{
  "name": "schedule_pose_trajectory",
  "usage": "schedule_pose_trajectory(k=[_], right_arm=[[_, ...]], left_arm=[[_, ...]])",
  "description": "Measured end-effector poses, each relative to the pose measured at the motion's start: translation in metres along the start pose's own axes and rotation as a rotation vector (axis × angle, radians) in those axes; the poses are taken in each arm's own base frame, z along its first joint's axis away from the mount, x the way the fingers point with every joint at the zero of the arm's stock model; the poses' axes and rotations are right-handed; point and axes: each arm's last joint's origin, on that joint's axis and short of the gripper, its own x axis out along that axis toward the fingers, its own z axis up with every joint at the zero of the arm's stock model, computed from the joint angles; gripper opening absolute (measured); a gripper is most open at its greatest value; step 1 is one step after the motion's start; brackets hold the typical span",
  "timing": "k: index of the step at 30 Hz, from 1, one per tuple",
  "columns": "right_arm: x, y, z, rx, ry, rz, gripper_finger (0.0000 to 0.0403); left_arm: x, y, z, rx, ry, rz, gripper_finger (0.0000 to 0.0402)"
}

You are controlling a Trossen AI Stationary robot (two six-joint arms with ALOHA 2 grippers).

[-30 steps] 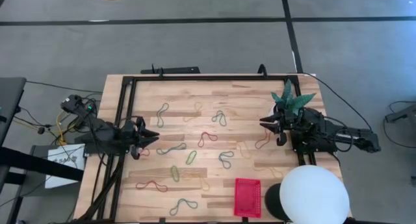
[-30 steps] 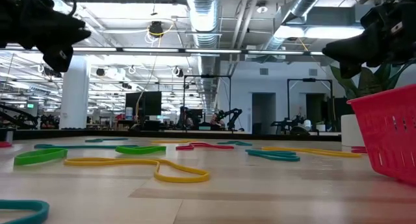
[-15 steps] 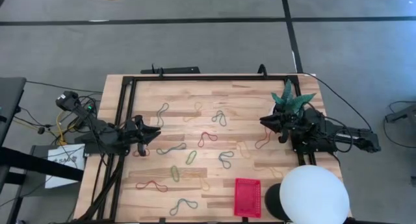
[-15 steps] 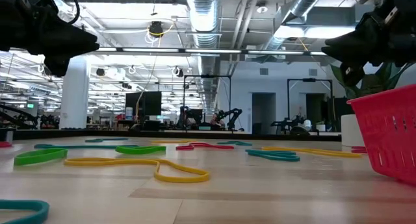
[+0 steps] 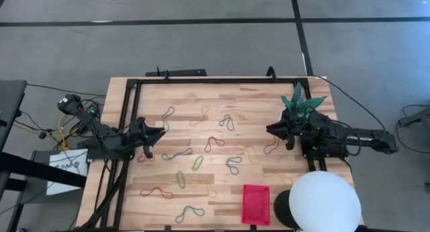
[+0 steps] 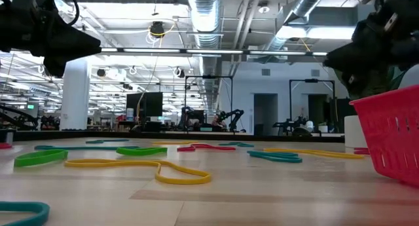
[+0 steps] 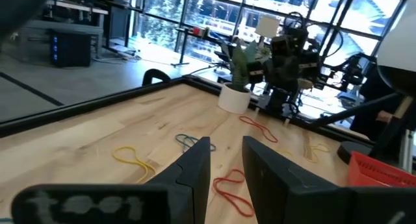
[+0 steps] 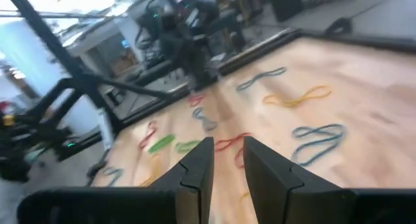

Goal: Pick and place items into bin
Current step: Put the red rubber band into the red bin

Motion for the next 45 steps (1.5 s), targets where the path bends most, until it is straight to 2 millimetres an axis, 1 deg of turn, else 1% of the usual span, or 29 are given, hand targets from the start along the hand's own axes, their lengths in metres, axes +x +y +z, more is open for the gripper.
schedule_pose_trajectory(k=[5,7,8,12,14,16,18,24,30,36,42,45], right_arm=[[0.005,0.021,0.020,0.002,0.059,0.104,0.0077],[0.008,0.030,0.025,-0.018,0.146,0.113,0.0077],[0.010,0.032,0.024,-0.027,0.223,0.091,0.0077],[0.015,0.034,0.014,-0.041,0.532,-0.134,0.0077],[0.019,0.034,0.007,-0.022,0.664,-0.216,0.0077],[0.026,0.035,-0.001,-0.012,0.742,-0.251,0.0077],[0.034,0.036,-0.007,-0.019,0.779,-0.258,0.0077],[0.050,0.033,-0.030,-0.092,0.941,-0.298,0.0077],[0.059,0.024,-0.045,-0.100,1.034,-0.381,0.0077],[0.064,0.017,-0.050,-0.106,1.057,-0.441,0.0077],[0.064,0.020,-0.053,-0.147,1.073,-0.417,0.0077],[0.063,0.023,-0.049,-0.146,1.069,-0.398,0.0077]], left_arm=[[0.000,0.000,0.000,0.000,0.000,0.001,0.0080],[0.000,0.000,0.000,-0.002,-0.001,0.003,0.0080],[0.000,0.000,0.000,-0.006,-0.001,0.003,0.0080],[0.000,0.000,0.000,-0.013,0.000,0.002,0.0080],[0.000,0.000,0.000,-0.012,0.001,0.000,0.0080],[0.000,0.000,0.000,-0.011,0.002,-0.001,0.0080],[0.000,0.000,0.000,-0.010,0.003,0.000,0.0080],[0.000,0.000,-0.001,-0.005,0.008,0.000,0.0080],[0.000,0.000,-0.001,-0.002,0.010,0.000,0.0080],[0.000,0.000,-0.002,-0.001,0.010,0.000,0.0080],[0.000,0.000,-0.002,-0.001,0.011,0.000,0.0080],[0.000,0.000,-0.002,-0.001,0.011,0.000,0.0080]])
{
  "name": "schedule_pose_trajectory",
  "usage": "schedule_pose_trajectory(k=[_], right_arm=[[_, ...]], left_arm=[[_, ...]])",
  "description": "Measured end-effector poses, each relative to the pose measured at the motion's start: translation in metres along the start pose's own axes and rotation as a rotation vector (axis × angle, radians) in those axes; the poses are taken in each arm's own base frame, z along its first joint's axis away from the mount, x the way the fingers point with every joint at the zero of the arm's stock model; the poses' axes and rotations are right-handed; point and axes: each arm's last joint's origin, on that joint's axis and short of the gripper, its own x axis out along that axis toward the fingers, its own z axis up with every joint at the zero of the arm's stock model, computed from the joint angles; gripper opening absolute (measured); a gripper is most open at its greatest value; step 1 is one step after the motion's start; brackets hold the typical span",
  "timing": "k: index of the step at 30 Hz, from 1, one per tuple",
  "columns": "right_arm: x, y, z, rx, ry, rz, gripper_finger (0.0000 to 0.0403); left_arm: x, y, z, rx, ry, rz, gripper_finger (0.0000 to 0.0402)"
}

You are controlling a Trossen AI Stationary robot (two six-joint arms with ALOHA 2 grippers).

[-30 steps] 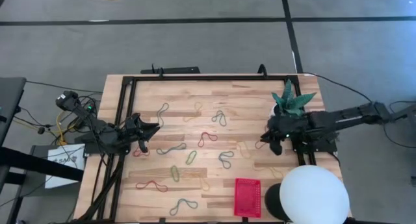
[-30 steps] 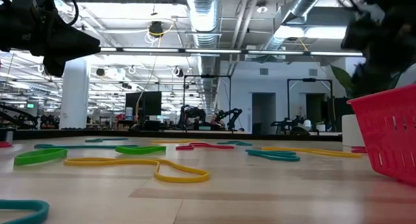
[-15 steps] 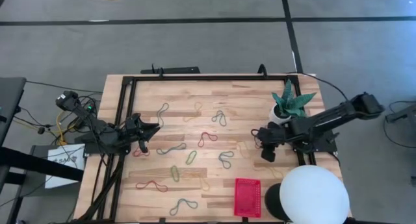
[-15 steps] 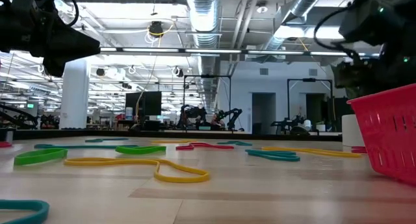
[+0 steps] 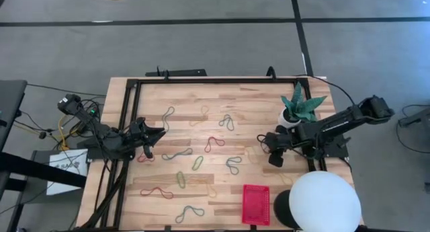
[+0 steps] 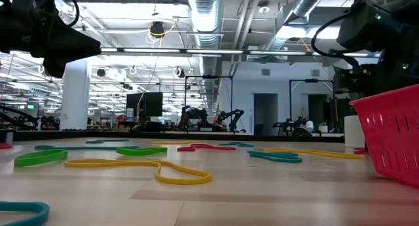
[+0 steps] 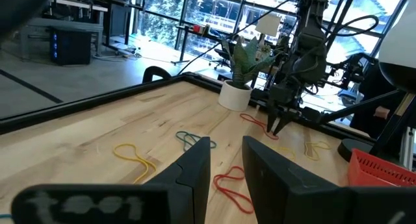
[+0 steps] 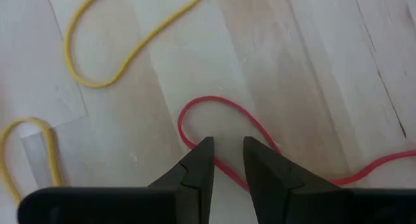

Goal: Pick and place items into bin
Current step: Put the red rubber band into the red bin

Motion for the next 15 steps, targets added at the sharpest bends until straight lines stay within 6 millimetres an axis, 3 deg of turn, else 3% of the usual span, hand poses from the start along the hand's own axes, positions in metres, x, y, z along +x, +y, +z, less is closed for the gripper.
schedule_pose_trajectory(k=[8,15], right_arm=[[-0.007,0.004,0.007,-0.001,-0.030,0.032,0.0077],[0.006,0.005,0.008,-0.004,0.031,0.013,0.0077]], left_arm=[[0.000,0.000,-0.001,0.008,0.005,0.002,0.0080],[0.000,0.001,-0.002,0.011,0.010,0.003,0.0080]])
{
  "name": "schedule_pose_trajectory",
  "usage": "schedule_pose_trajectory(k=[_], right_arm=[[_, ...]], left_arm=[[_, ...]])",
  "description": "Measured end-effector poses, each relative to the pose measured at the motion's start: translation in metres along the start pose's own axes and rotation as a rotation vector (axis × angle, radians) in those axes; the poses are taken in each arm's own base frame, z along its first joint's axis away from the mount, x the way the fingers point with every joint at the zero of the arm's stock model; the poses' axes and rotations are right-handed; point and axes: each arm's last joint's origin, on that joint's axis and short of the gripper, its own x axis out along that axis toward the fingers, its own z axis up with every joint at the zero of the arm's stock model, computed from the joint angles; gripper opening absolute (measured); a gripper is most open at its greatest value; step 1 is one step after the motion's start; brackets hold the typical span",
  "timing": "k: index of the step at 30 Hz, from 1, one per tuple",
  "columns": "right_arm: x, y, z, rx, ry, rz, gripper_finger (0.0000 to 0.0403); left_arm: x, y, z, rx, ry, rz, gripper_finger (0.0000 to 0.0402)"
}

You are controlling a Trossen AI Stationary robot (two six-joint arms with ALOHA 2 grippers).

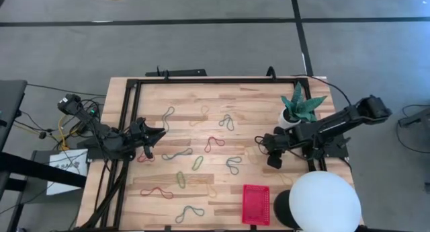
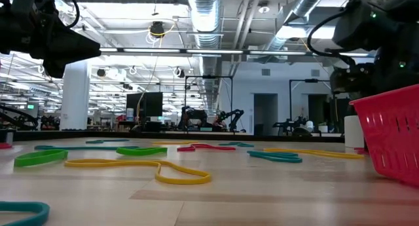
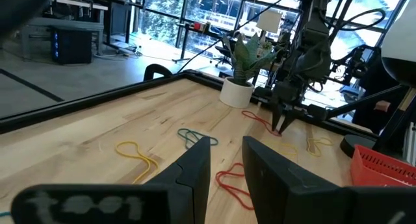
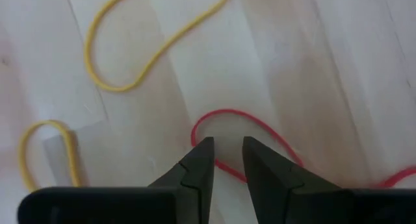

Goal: Pick and place items into bin
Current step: Put the red rubber band into the red bin

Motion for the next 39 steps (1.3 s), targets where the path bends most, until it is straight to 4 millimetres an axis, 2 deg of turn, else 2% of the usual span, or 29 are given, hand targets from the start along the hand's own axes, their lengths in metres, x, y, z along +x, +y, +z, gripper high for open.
schedule_pose_trajectory(k=[5,13,18,27,34,39], right_arm=[[0.002,0.001,0.000,0.000,0.021,0.011,0.0077],[-0.014,0.004,0.005,-0.008,-0.040,0.072,0.0077],[-0.015,0.007,0.003,-0.022,-0.039,0.076,0.0077],[0.000,0.018,-0.003,-0.035,0.025,0.022,0.0077],[0.008,0.018,-0.002,-0.044,0.036,-0.039,0.0075],[0.008,0.018,-0.002,-0.043,0.020,-0.051,0.0049]], left_arm=[[0.000,0.000,0.000,0.000,0.000,0.000,0.0080],[0.000,0.000,0.000,0.000,0.000,0.000,0.0080],[0.000,0.001,-0.002,-0.002,0.013,0.004,0.0080],[0.000,0.001,-0.004,-0.010,0.023,0.008,0.0080],[0.000,0.001,-0.004,-0.012,0.022,0.008,0.0080],[0.000,0.001,-0.003,-0.013,0.022,0.008,0.0080]])
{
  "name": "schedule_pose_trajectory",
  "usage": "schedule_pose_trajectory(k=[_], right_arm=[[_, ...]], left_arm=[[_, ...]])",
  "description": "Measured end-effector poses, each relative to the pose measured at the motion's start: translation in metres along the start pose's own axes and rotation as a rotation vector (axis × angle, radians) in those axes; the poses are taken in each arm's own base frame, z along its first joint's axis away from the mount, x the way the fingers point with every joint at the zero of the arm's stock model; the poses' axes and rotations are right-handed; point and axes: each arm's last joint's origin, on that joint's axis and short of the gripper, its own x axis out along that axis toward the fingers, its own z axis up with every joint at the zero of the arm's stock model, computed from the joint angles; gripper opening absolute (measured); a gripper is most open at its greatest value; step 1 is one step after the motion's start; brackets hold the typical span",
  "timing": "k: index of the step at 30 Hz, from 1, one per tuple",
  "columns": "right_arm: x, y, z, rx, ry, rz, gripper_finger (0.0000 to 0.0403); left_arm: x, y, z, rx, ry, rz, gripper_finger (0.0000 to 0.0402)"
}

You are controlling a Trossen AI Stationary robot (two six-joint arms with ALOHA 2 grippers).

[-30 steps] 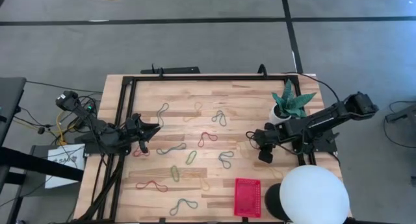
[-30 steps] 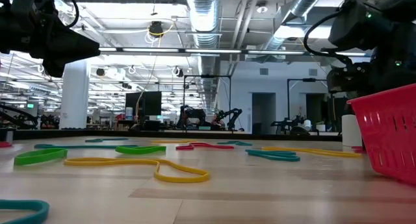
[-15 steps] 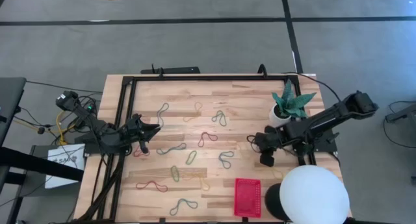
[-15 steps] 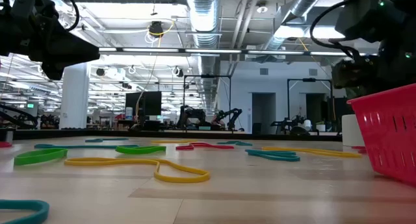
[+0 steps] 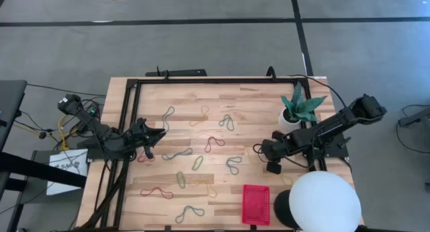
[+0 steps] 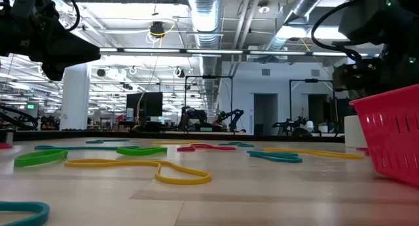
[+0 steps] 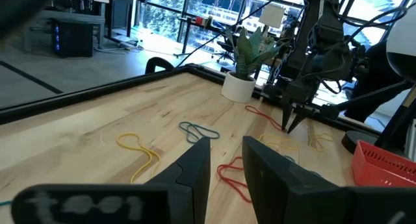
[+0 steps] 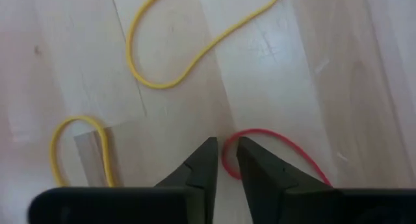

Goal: Pick and place items into bin
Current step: Put the red rubber band into the red bin

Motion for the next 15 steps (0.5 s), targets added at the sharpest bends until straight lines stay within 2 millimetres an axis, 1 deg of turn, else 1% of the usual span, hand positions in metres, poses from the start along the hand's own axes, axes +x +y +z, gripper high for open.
schedule_pose_trajectory(k=[4,11,13,15], right_arm=[[0.001,0.000,0.001,0.002,-0.022,0.000,0.0008],[0.000,0.010,0.005,0.002,-0.087,0.030,0.0002],[-0.003,0.015,0.009,-0.008,-0.100,0.037,0.0001],[-0.010,0.023,0.018,-0.013,-0.144,0.068,0.0001]], left_arm=[[0.000,0.000,0.000,-0.001,0.000,0.000,0.0080],[0.000,0.000,0.000,-0.001,0.000,0.000,0.0080],[0.000,0.000,0.000,-0.001,0.000,0.000,0.0080],[0.000,0.000,0.000,-0.001,0.000,0.000,0.0080]])
